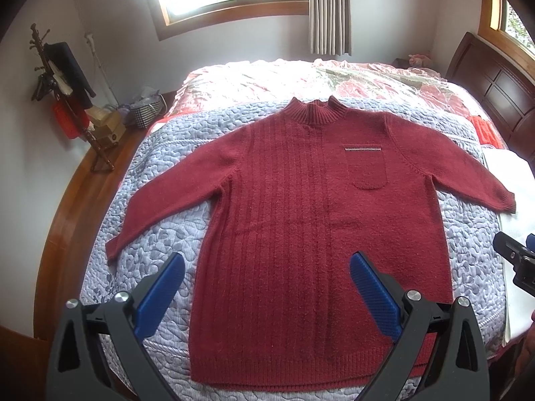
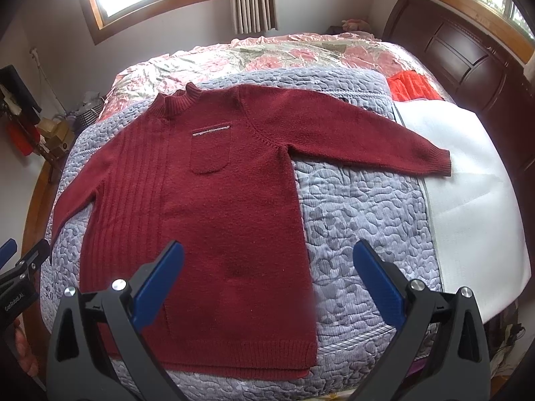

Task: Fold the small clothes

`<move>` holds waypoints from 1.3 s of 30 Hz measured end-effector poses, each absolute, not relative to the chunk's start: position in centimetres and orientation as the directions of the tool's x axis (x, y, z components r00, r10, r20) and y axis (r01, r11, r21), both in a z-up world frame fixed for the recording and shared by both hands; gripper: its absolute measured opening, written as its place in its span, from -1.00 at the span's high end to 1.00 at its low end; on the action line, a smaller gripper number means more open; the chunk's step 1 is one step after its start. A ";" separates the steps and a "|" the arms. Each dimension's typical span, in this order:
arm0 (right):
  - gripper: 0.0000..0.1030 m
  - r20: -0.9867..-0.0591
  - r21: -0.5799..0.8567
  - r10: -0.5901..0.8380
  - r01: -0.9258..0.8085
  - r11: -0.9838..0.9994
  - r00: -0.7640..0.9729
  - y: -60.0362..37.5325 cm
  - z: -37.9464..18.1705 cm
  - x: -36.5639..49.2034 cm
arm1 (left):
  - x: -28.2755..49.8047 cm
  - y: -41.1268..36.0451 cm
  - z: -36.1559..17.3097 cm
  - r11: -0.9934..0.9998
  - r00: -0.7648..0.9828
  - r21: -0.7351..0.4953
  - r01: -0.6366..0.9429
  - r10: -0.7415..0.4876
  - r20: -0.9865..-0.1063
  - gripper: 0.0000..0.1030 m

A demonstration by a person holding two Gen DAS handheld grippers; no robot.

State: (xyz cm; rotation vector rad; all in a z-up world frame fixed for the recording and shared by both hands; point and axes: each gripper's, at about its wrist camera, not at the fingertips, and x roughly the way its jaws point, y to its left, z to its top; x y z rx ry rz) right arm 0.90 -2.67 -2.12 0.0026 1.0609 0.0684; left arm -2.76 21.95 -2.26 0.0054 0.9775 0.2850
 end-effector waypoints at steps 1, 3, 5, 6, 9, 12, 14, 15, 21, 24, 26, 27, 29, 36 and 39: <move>-0.95 -0.872 0.035 0.057 -0.055 0.998 0.486 -2.8 -2.1 0.9 | -2.8 22.0 -2.3 0.963 0.524 0.133 -0.235 0.241 -0.817 -0.93; -0.95 -0.873 0.036 0.058 -0.054 0.998 0.484 -2.9 -2.2 1.0 | -2.7 21.9 -2.4 0.963 0.521 0.135 -0.234 0.242 -0.819 -0.93; -0.95 -0.873 0.036 0.058 -0.054 0.998 0.484 -2.9 -2.3 1.0 | -2.7 21.9 -2.4 0.963 0.520 0.133 -0.234 0.240 -0.820 -0.93; -0.95 -0.873 0.036 0.057 -0.053 0.998 0.484 -2.9 -2.3 1.0 | -2.7 21.9 -2.4 0.963 0.520 0.133 -0.233 0.239 -0.820 -0.93; -0.95 -0.875 0.036 0.057 -0.054 0.998 0.481 -2.9 -2.5 1.0 | -2.8 21.9 -2.3 0.963 0.524 0.136 -0.233 0.242 -0.817 -0.93; -0.95 -0.876 0.034 0.056 -0.055 0.998 0.480 -2.9 -2.6 0.9 | -2.7 21.9 -2.4 0.963 0.525 0.138 -0.233 0.244 -0.816 -0.93; -0.95 -0.877 0.035 0.056 -0.053 0.998 0.478 -2.9 -2.7 1.0 | -2.8 21.8 -2.4 0.963 0.523 0.137 -0.232 0.243 -0.817 -0.93; -0.95 -0.877 0.036 0.057 -0.053 0.998 0.476 -3.0 -2.7 1.0 | -2.8 21.8 -2.4 0.963 0.522 0.138 -0.232 0.243 -0.817 -0.93; -0.95 -0.877 0.037 0.057 -0.051 0.998 0.477 -3.1 -2.8 1.1 | -2.8 21.7 -2.5 0.963 0.521 0.142 -0.231 0.245 -0.817 -0.93; -0.95 -0.876 0.035 0.056 -0.052 0.998 0.479 -3.2 -2.8 1.2 | -2.8 21.7 -2.6 0.963 0.520 0.140 -0.231 0.244 -0.819 -0.93; -0.95 -0.877 0.036 0.056 -0.051 0.998 0.477 -3.4 -2.8 1.3 | -2.7 21.7 -2.7 0.963 0.518 0.143 -0.229 0.246 -0.819 -0.93; -0.95 -0.878 0.037 0.056 -0.050 0.998 0.475 -3.4 -2.8 1.4 | -2.7 21.6 -2.7 0.963 0.518 0.144 -0.229 0.245 -0.820 -0.93; -0.95 -0.880 0.039 0.058 -0.050 0.998 0.472 -3.5 -2.9 1.5 | -2.7 21.6 -2.8 0.963 0.517 0.144 -0.229 0.246 -0.820 -0.93; -0.95 -0.882 0.044 0.064 -0.053 0.998 0.467 -3.6 -3.2 1.8 | -2.5 21.6 -2.9 0.961 0.513 0.149 -0.231 0.251 -0.821 -0.93; -0.95 -0.884 0.044 0.064 -0.053 0.998 0.463 -3.7 -3.4 2.0 | -2.3 21.5 -3.0 0.961 0.509 0.153 -0.232 0.254 -0.823 -0.93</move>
